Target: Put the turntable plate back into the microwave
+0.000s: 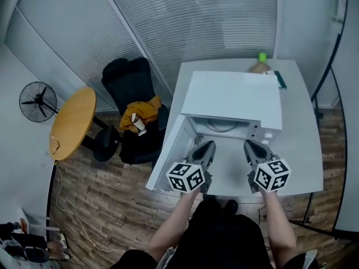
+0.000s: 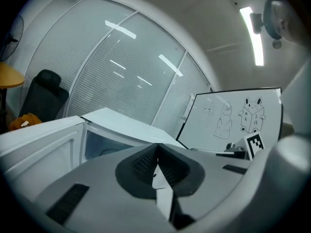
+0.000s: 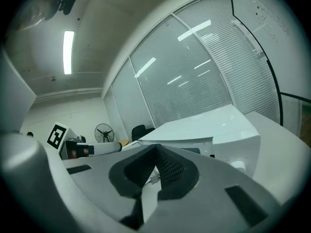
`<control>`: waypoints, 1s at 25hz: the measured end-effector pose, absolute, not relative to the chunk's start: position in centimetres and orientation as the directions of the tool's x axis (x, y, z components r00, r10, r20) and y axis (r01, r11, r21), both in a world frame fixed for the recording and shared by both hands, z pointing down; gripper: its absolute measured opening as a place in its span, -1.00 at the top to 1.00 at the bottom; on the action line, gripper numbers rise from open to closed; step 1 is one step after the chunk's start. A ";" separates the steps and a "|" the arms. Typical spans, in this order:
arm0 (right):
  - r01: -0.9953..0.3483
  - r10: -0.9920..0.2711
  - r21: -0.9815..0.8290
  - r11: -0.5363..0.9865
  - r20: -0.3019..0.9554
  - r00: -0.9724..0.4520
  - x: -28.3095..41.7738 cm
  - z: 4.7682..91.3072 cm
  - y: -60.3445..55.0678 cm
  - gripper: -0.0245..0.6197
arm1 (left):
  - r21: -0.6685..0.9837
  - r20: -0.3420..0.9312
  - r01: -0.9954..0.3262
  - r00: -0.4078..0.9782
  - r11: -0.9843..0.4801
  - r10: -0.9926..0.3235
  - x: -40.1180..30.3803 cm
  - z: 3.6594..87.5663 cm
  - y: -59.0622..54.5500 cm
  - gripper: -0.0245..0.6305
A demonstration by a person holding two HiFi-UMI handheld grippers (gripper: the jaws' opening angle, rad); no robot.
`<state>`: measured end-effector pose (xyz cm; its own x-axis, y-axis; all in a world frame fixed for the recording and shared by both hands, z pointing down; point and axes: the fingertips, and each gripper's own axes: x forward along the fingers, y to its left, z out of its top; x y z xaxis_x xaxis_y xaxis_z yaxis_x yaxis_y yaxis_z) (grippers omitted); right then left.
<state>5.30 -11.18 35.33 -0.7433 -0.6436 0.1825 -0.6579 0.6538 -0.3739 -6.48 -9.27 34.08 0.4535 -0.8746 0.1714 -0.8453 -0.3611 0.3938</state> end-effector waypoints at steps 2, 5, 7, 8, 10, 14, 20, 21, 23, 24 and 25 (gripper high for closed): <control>-0.650 -0.642 -0.376 0.661 0.164 -0.749 5.4 34.2 -11.1 0.89 | 0.365 0.168 -0.850 0.463 -0.381 -0.871 -6.4 32.9 -9.0 0.93; -0.657 -0.648 -0.326 0.680 0.153 -0.746 5.7 32.9 -10.7 0.90 | 0.341 0.161 -0.855 0.464 -0.392 -0.871 -6.3 31.8 -8.5 0.93; -0.669 -0.658 -0.288 0.686 0.149 -0.738 6.0 32.3 -10.4 0.90 | 0.319 0.159 -0.862 0.458 -0.394 -0.874 -6.5 31.3 -8.2 0.93; -0.673 -0.662 -0.276 0.686 0.147 -0.735 6.1 32.1 -10.3 0.89 | 0.309 0.159 -0.866 0.455 -0.394 -0.876 -6.6 31.1 -8.1 0.93; -0.677 -0.666 -0.261 0.688 0.145 -0.732 6.3 31.7 -10.1 0.90 | 0.298 0.159 -0.870 0.450 -0.392 -0.879 -6.8 30.9 -7.9 0.93; -0.677 -0.665 -0.248 0.693 0.143 -0.733 6.3 31.1 -9.8 0.90 | 0.297 0.153 -0.873 0.442 -0.386 -0.884 -6.9 30.4 -7.7 0.93; -0.669 -0.656 -0.232 0.706 0.141 -0.741 5.9 30.7 -9.3 0.90 | 0.283 0.146 -0.874 0.446 -0.394 -0.883 -6.6 30.0 -7.4 0.93; -0.667 -0.654 -0.230 0.709 0.141 -0.744 5.8 30.6 -9.2 0.90 | 0.282 0.146 -0.874 0.446 -0.395 -0.883 -6.5 30.0 -7.3 0.93; -0.665 -0.651 -0.224 0.713 0.141 -0.746 5.7 30.5 -9.1 0.90 | 0.274 0.148 -0.876 0.446 -0.396 -0.883 -6.4 29.9 -7.2 0.93; -0.665 -0.651 -0.222 0.713 0.141 -0.746 5.7 30.5 -9.1 0.90 | 0.272 0.148 -0.877 0.445 -0.396 -0.883 -6.3 29.9 -7.2 0.93; -0.665 -0.651 -0.220 0.714 0.141 -0.746 5.6 30.6 -9.1 0.90 | 0.272 0.148 -0.877 0.445 -0.396 -0.883 -6.3 29.9 -7.3 0.93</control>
